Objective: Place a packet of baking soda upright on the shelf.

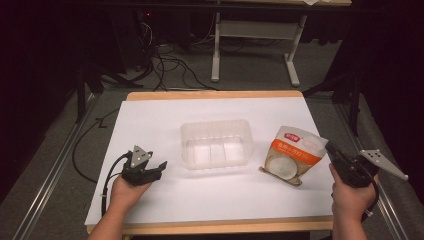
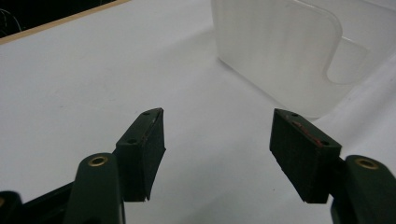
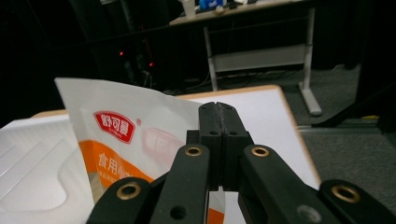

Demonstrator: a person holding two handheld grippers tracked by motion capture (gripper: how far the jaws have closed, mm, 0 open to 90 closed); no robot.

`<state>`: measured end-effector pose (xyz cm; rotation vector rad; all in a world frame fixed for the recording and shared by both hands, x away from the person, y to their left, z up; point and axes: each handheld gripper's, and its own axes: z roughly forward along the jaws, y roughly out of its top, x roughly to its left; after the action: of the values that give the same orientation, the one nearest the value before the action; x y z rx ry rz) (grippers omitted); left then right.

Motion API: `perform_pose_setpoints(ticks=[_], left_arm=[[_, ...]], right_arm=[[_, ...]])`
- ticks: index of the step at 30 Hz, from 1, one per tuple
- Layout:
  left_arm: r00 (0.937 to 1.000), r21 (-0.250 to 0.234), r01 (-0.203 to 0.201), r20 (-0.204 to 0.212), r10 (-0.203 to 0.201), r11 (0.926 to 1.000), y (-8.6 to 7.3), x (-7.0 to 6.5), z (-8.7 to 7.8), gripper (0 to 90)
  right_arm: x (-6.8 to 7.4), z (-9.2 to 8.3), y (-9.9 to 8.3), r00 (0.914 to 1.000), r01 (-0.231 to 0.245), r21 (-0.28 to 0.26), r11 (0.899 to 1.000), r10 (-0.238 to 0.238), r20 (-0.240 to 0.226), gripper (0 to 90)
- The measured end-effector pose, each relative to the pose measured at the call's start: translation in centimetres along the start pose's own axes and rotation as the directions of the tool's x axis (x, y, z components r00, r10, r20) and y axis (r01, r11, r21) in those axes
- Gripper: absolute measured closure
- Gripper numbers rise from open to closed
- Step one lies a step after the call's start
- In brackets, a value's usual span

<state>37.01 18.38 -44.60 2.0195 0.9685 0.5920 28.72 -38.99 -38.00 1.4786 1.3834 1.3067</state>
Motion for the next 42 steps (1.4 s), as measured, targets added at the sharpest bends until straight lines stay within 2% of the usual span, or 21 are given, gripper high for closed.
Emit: perform_pose_setpoints(ticks=[7,12,15,18,23,29,32,39,40,41,42], left_arm=[[1.0000,-0.001,0.000,0.002,0.000,1.0000,0.0,-0.1,0.0,36.0],[0.9999,-0.016,-0.005,0.015,0.005,0.9999,0.1,-0.2,-0.2,35.8],[0.9998,-0.026,-0.002,0.020,0.002,0.9997,0.2,-0.1,-0.3,35.8],[0.9994,-0.049,0.017,0.033,-0.015,0.9987,0.6,0.2,-0.1,35.9],[0.9989,-0.062,0.014,0.047,-0.011,0.9980,1.1,0.0,0.4,35.9],[0.9982,-0.057,-0.009,0.058,0.013,0.9983,1.4,-0.4,0.8,35.8],[0.9980,-0.063,-0.020,0.059,0.023,0.9978,1.5,-0.6,0.7,35.8],[0.9983,-0.060,-0.018,0.055,0.022,0.9980,1.4,-0.4,0.7,35.8],[0.9983,-0.064,-0.020,0.053,0.023,0.9978,1.4,-0.5,0.6,35.8],[0.9983,-0.064,-0.020,0.053,0.023,0.9978,1.4,-0.5,0.6,35.8],[0.9983,-0.064,-0.025,0.051,0.029,0.9976,1.4,-0.4,0.4,35.8]], right_arm=[[-0.2,-1.4,-0.2,0.9993,0.031,-0.007,0.999,-0.031,-0.019,90.0],[0.3,-2.8,-0.7,0.9968,0.042,-0.015,0.999,-0.043,-0.068,90.0],[0.4,-3.1,-0.9,0.9961,0.046,-0.014,0.999,-0.047,-0.075,89.1],[0.4,-3.6,-1.2,0.9943,0.052,-0.011,0.999,-0.052,-0.093,86.1],[0.4,-4.1,-1.5,0.9899,0.053,-0.003,0.999,-0.053,-0.132,81.3],[0.6,-4.1,-1.9,0.9863,0.060,0.016,0.998,-0.057,-0.155,74.5],[0.7,-3.6,-2.3,0.9796,0.074,0.046,0.996,-0.064,-0.191,67.3],[0.9,-3.0,-2.5,0.9739,0.083,0.064,0.995,-0.067,-0.217,60.0],[0.9,-2.8,-2.6,0.9702,0.088,0.068,0.994,-0.070,-0.232,56.9],[0.9,-2.8,-2.6,0.9702,0.088,0.068,0.994,-0.070,-0.232,56.9],[0.8,-2.5,-2.7,0.9652,0.095,0.077,0.992,-0.073,-0.251,54.5]])
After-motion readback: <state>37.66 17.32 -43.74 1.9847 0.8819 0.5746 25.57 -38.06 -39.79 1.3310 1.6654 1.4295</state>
